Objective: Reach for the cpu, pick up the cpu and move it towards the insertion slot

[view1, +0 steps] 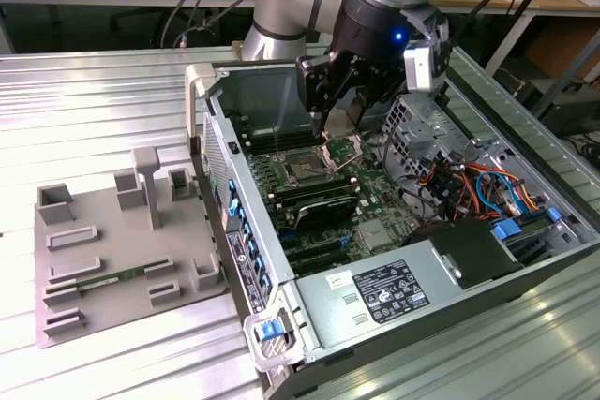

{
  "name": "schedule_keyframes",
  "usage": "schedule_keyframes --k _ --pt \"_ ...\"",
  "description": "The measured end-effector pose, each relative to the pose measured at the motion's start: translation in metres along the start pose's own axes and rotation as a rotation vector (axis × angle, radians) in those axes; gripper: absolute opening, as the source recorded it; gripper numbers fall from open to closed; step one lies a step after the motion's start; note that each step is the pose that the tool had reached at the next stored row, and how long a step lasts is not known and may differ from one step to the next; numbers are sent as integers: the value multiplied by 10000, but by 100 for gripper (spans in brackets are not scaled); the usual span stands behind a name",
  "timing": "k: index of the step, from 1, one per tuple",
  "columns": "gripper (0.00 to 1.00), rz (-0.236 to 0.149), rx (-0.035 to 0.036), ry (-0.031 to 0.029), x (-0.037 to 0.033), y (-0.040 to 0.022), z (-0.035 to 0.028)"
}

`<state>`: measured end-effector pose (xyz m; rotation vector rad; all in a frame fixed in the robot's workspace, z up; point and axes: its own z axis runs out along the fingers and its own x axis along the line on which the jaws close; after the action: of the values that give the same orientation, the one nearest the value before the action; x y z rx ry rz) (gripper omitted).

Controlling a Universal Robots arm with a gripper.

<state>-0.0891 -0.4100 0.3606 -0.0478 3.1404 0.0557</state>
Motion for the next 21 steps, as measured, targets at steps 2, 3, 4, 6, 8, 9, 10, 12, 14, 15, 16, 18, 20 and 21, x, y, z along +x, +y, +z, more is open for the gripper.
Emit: schedule_keyframes --k 2,3,4,6,8,9,10,12,14,15,16,18,20,21 --pt "55 0 -1 0 -1 0 5" --pt "55 0 0 0 -1 0 7" --pt "55 0 0 1 -2 0 10" --pt "55 0 0 0 -3 -1 16" --pt "55 0 0 0 -5 -1 24" --pt "55 0 -1 0 -5 -1 26" --pt "55 0 0 0 -6 -1 29" --pt "55 0 0 -1 -7 -1 34" --pt "55 0 -1 0 -8 -2 40" --pt "55 0 -1 0 -9 -2 43" --pt "55 0 0 0 -9 -2 45" --pt "55 0 0 1 -11 -2 53" --pt "55 1 -1 0 -12 -2 58" --pt "55 0 0 0 -13 -3 63"
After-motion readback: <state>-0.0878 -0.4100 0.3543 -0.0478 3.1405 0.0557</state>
